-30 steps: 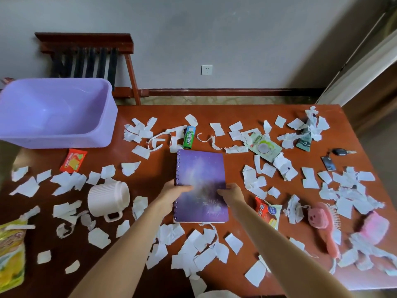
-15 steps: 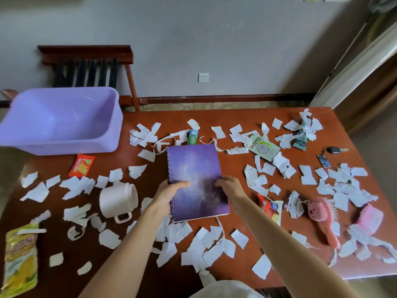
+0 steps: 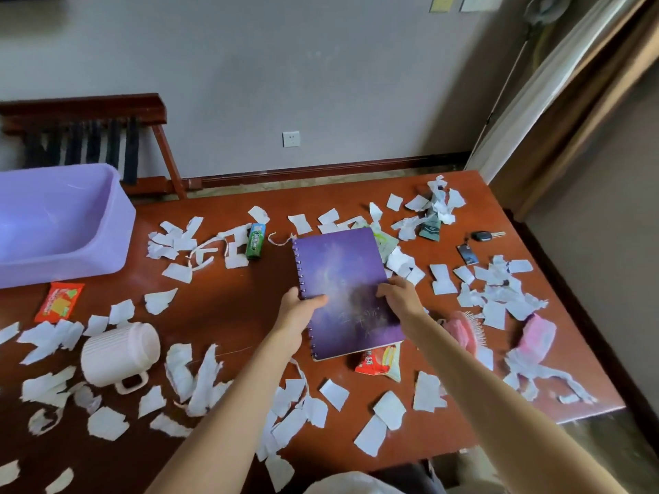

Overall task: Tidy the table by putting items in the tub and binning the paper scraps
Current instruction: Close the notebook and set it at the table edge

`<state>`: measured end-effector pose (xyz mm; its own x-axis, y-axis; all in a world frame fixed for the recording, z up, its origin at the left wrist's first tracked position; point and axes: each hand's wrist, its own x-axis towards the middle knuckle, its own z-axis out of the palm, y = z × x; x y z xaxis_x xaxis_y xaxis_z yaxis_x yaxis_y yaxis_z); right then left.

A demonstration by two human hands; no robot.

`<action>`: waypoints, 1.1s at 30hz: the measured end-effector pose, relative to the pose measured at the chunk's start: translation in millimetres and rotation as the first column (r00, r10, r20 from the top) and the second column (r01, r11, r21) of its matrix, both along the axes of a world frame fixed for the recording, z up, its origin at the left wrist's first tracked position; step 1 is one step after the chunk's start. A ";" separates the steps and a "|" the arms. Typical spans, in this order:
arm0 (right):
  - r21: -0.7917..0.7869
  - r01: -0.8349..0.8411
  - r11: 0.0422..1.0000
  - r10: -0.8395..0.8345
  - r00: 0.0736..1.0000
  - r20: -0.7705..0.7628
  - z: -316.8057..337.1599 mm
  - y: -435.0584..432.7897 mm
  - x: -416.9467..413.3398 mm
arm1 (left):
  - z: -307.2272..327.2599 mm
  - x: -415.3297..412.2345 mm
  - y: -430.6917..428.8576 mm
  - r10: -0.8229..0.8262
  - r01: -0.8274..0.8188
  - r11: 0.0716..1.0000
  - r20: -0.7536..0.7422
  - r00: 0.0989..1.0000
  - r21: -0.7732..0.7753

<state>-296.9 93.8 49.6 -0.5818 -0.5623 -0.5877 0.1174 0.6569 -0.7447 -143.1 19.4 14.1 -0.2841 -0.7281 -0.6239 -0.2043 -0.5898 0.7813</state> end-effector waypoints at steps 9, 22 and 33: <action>-0.033 -0.011 0.999 0.009 0.999 -0.035 -17.0 55.9 -138.8 | 3.3 -134.3 65.1 -0.005 0.005 1.000 -0.034 0.999 -0.004; -0.010 0.141 0.990 -0.141 0.990 0.003 -31.0 133.0 -334.0 | 3.3 -328.9 126.2 -0.179 0.178 0.984 0.109 0.978 0.017; -0.031 0.335 0.942 -0.333 0.942 0.048 -33.3 182.2 -438.8 | 0.0 -430.1 157.6 -0.381 0.372 0.921 0.065 0.922 0.118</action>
